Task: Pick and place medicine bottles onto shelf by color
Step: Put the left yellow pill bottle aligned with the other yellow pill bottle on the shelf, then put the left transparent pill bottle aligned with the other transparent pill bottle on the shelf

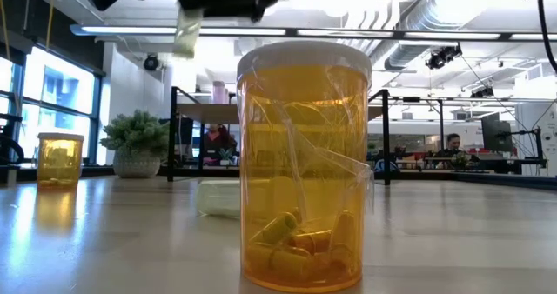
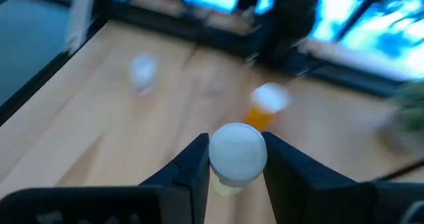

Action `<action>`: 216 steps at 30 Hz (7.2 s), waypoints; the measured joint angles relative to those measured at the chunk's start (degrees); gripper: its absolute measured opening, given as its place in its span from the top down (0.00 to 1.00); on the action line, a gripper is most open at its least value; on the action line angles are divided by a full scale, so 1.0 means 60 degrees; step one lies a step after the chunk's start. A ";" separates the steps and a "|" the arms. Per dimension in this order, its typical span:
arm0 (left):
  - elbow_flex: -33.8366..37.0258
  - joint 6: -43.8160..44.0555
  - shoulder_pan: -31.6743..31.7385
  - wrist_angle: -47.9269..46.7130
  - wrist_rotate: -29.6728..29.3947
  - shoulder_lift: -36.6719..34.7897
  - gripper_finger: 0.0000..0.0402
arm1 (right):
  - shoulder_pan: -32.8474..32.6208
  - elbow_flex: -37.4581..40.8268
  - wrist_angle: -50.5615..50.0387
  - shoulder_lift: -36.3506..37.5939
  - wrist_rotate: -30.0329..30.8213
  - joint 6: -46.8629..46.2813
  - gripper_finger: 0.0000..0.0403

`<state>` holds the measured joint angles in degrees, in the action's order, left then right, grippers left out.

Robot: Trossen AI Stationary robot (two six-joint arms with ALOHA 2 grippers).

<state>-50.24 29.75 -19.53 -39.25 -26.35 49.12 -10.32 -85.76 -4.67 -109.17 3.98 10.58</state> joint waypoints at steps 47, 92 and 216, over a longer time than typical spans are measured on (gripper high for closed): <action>0.0000 -0.0239 0.0000 -0.0251 0.0007 -0.0042 0.52 | 0.5231 -0.1927 -0.2306 -0.0050 0.0075 -0.1709 0.74; 0.0000 -0.0239 0.0000 -0.0334 0.0004 -0.0042 0.52 | 0.5296 -0.2514 -0.2637 -0.0683 0.0129 -0.1281 0.54; 0.1907 1.0251 -0.7537 0.2972 -0.0471 0.6991 0.53 | 0.2684 -0.5847 -1.0400 0.0202 -0.0235 -0.1182 0.54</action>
<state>-38.80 91.25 -64.75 -21.41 -29.17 91.06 5.78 -120.84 -67.07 -107.96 2.57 3.49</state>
